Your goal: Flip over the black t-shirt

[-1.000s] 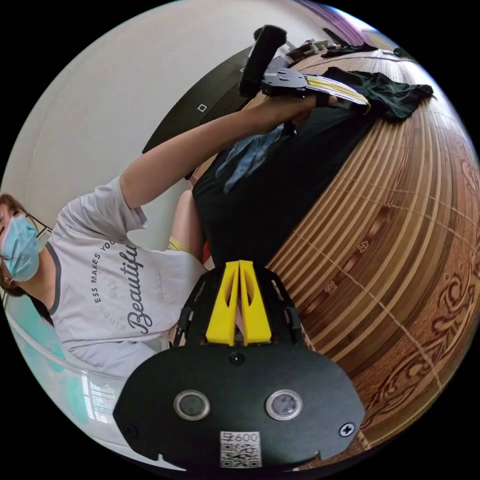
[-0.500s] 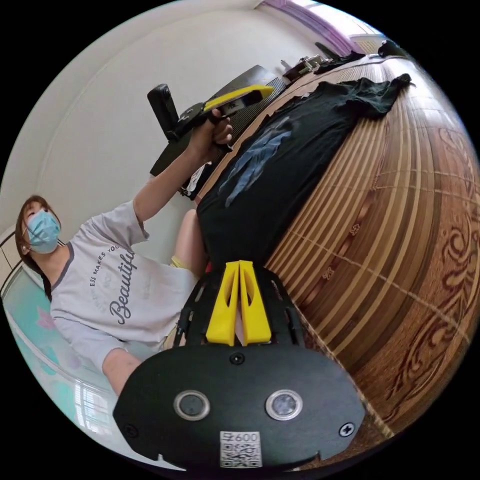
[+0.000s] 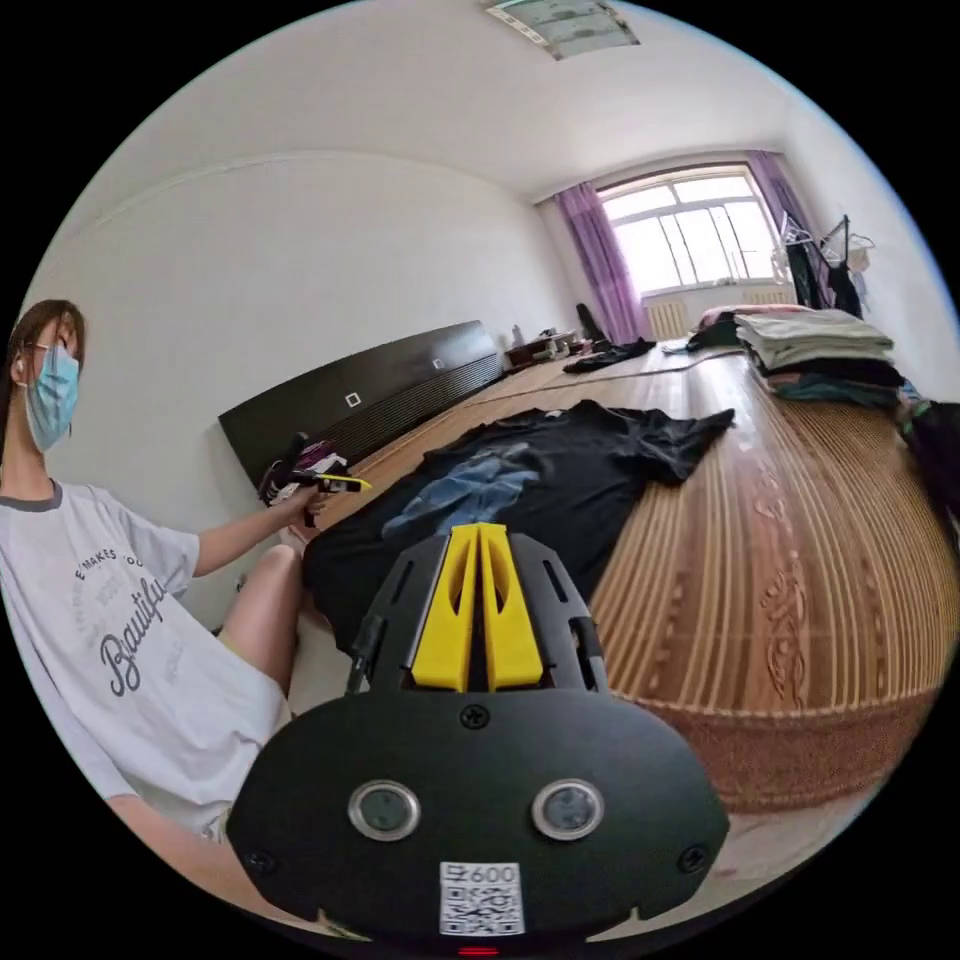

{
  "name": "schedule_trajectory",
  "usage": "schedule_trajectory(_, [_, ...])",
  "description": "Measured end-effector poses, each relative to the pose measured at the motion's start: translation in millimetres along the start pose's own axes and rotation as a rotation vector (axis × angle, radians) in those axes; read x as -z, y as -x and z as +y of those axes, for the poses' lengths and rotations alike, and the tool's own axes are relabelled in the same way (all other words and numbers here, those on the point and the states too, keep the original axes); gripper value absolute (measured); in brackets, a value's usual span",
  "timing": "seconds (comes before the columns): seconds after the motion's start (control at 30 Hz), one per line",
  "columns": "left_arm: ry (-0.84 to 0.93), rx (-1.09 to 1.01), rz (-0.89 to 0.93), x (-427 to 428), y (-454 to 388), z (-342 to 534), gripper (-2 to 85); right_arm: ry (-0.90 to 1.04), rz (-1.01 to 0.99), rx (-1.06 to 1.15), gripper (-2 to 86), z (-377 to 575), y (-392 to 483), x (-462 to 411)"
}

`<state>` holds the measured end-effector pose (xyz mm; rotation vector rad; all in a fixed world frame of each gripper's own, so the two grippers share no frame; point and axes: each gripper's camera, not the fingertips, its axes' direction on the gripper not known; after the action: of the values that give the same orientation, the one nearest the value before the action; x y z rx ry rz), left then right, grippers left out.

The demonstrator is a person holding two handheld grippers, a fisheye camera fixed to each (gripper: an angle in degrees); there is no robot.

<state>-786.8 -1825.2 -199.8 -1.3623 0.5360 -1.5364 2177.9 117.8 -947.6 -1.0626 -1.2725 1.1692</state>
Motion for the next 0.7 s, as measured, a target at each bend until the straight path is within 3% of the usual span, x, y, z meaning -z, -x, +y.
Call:
schedule_trajectory(0.1, [0.025,0.111,0.171,51,19,24,1.8,0.146,-0.056,0.021,-0.8,-56,21,-88])
schedule_trajectory(0.33, [-0.069,0.167,0.338,130,-56,41,1.3,0.368,-0.337,-0.04,-0.9,-144,63,-377])
schedule_trajectory(0.4, [-0.026,0.157,0.301,125,-80,34,0.9,0.439,-0.397,-0.04,-0.9,-155,73,-449])
schedule_trajectory(0.57, [-0.053,0.118,0.212,141,-159,11,0.1,0.923,-0.654,0.107,-0.9,-141,111,-612])
schedule_trajectory(0.7, [-0.007,0.128,0.207,152,-202,-19,0.0,1.014,-0.629,0.15,-0.8,-135,89,-647])
